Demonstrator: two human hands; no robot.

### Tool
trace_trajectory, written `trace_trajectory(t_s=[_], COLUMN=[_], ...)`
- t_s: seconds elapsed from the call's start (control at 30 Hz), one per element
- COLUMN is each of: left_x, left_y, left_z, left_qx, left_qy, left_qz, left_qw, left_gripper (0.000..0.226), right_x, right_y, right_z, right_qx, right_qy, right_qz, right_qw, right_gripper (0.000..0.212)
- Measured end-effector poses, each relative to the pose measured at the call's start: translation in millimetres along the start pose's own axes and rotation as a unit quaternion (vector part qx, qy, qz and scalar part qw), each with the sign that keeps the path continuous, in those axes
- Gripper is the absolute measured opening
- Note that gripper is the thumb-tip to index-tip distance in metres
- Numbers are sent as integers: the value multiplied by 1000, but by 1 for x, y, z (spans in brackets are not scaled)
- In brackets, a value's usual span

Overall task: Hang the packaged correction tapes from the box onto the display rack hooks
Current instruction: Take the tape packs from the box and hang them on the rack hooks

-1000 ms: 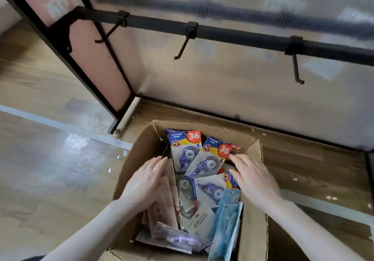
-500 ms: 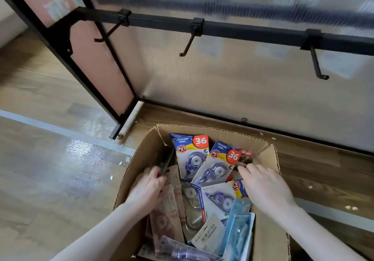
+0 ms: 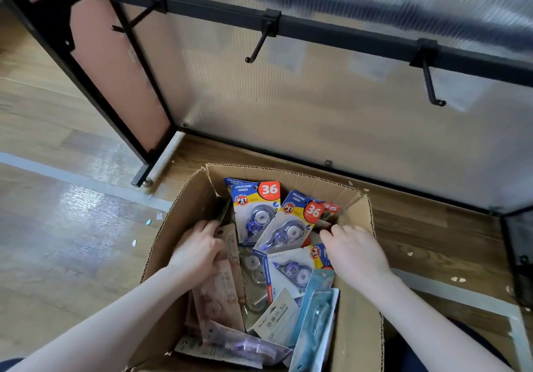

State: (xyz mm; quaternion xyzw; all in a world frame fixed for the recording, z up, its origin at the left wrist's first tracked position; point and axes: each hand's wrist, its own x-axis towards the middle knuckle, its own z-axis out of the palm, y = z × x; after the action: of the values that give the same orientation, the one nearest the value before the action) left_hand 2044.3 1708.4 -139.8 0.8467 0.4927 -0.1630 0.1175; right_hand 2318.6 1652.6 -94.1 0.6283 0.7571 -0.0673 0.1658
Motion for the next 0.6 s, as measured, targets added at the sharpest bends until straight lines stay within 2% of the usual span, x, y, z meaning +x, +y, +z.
trace_trajectory(t_s=[0.2, 0.37, 0.5, 0.6], left_x=[-3, -6, -7, -8], left_y=[3, 1, -2, -6], left_z=[-16, -30, -35, -35], left_qx=[-17, -47, -68, -71], left_qy=[7, 11, 21, 0], left_qz=[75, 63, 41, 8], left_qw=[997, 997, 997, 997], left_gripper=[16, 20, 22, 24], right_x=[4, 16, 19, 24], right_y=[-3, -15, -19, -19], right_z=[2, 28, 40, 35], right_qx=[-57, -52, 12, 91], right_qy=[-71, -207, -249, -262], right_qz=[-12, -33, -8, -39], right_qw=[996, 976, 968, 960], right_gripper=[24, 33, 29, 11])
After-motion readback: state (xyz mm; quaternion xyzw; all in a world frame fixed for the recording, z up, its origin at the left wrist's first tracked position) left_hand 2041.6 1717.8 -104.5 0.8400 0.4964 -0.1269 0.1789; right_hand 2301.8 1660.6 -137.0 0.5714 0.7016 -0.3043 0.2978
